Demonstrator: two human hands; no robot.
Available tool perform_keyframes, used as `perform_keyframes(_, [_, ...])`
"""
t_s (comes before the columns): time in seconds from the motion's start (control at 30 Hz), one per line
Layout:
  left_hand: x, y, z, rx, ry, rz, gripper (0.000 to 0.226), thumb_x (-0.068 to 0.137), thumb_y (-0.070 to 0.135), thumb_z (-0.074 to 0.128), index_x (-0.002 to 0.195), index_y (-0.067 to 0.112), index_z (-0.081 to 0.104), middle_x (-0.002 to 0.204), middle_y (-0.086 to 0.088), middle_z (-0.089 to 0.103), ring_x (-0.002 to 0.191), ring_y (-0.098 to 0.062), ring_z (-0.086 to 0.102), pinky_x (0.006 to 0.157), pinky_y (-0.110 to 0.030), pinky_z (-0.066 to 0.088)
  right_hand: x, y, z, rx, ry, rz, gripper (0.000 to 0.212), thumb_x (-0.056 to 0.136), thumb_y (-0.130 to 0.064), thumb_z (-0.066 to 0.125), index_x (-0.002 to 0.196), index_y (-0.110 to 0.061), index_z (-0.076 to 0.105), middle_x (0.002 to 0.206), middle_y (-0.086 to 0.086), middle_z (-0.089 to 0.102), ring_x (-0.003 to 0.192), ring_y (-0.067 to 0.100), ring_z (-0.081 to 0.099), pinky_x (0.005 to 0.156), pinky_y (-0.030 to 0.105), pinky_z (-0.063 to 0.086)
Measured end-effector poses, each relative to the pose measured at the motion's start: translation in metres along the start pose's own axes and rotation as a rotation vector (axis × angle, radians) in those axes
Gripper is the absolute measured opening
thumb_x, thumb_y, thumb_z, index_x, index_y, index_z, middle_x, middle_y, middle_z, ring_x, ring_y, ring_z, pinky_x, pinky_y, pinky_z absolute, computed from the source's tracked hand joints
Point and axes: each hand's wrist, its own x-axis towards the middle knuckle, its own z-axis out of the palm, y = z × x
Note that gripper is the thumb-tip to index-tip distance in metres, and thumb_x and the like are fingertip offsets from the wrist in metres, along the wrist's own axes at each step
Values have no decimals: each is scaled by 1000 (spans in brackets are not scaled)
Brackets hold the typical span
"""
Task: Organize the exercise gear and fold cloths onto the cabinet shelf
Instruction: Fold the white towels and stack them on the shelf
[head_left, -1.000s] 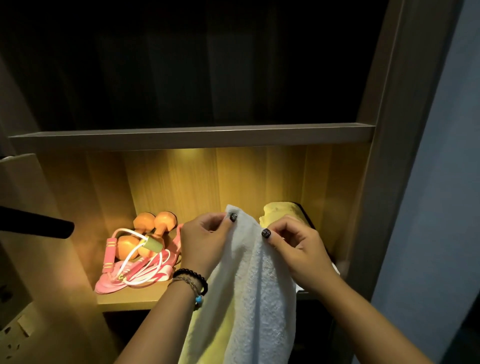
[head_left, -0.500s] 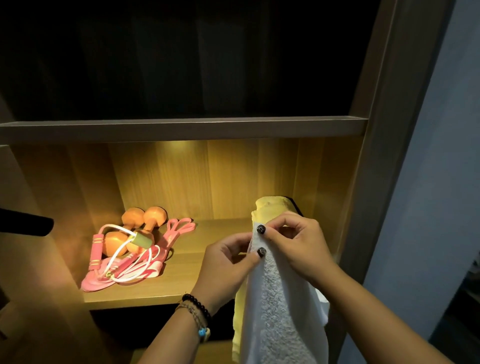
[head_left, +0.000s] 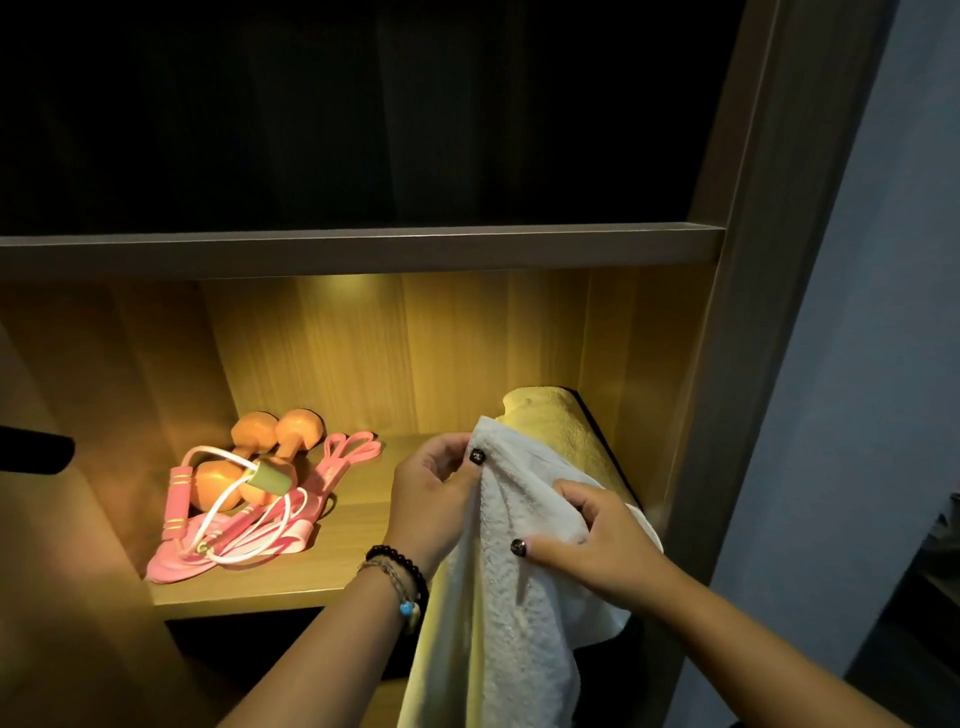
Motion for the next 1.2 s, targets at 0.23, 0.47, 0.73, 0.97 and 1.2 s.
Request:
perform_keyframes(0.23, [31,-3,-37,-1,240,-104,19,91,-4,56,97,10,69,96,-4,71,92,-20,64,84,-35,52,6,32,-5,-517,-130,10,34,76,-47,69,85,-20,52,81,-8,58,77,10,53,71,37,46])
perform_keyframes(0.47, [36,-3,-63,2,286,-126,21,88,-5,55,99,5,70,93,-3,71,86,-17,64,78,-32,53,6,68,-15,-896,-407,75,38,84,-55,54,104,-22,57,108,5,64,101,24,57,77,31,37])
perform_keyframes(0.73, [42,-27,-113,310,343,-150,8,85,7,60,86,4,67,88,-17,69,79,-23,59,76,-43,52,51,51,-47,-1227,-174,-160,26,95,-51,42,99,-28,55,104,-3,66,95,19,62,68,30,28])
perform_keyframes(0.97, [36,-47,-122,310,241,-223,19,89,-6,54,91,12,49,91,-9,56,68,-16,49,61,-21,46,77,21,-45,-1205,-104,-278,39,98,-53,35,101,-21,57,91,-2,62,83,20,62,59,30,44])
perform_keyframes(1.2, [31,-39,-110,542,-12,-15,22,89,-1,48,87,18,59,120,-7,54,106,-25,53,83,-36,45,79,4,-68,-1356,-81,-172,44,95,-59,37,93,-22,61,78,-3,59,66,13,53,51,23,35])
